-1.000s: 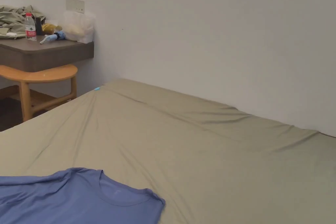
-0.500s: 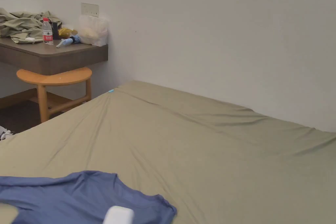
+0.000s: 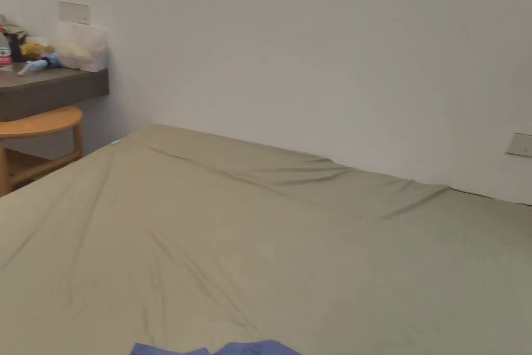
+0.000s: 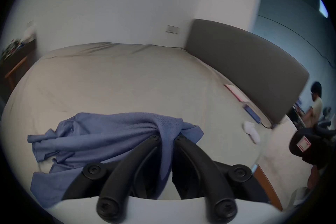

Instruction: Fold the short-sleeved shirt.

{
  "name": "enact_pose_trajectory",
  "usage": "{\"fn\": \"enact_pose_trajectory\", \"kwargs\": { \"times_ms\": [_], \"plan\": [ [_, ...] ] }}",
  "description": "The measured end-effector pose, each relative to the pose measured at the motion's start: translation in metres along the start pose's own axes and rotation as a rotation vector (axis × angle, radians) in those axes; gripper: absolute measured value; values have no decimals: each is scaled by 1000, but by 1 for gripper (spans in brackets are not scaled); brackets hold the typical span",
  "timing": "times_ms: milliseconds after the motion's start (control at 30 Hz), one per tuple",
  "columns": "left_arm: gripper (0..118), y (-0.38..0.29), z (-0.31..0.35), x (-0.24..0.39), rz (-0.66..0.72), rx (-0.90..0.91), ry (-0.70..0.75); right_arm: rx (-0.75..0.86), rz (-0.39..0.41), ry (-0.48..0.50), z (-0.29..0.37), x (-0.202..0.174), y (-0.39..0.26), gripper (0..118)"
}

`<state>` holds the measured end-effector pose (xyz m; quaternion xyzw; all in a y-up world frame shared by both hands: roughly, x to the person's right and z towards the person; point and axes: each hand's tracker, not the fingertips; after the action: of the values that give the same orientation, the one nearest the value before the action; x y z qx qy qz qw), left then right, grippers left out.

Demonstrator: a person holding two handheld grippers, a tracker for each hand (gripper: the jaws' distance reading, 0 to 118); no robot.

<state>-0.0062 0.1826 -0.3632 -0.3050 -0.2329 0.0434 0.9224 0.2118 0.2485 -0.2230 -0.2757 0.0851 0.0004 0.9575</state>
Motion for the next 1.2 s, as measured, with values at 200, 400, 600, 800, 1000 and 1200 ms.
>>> {"fn": "enact_pose_trajectory", "kwargs": {
  "times_ms": [200, 400, 600, 800, 1000, 1200],
  "plan": [
    [11, -14, -14, 123, -110, -63, -267, 33, -53, -117, 45, 47, -16, 8],
    [12, -50, -23, 172, -92, -176, -319, 30, -120, -211, 79, 82, -37, 8],
    [108, -55, -8, 132, -75, -245, -287, 25, -129, -246, 82, 88, -44, 8],
    [114, -13, 98, 8, 91, 48, 32, 86, -75, -161, 66, 58, -24, 8],
    [101, -35, 197, -131, 347, 48, 318, 130, 0, -21, 38, 15, -8, 8],
    [2, -53, 219, -157, 303, -24, 424, 107, 17, 45, 8, -14, -2, 8]
  ]
}}
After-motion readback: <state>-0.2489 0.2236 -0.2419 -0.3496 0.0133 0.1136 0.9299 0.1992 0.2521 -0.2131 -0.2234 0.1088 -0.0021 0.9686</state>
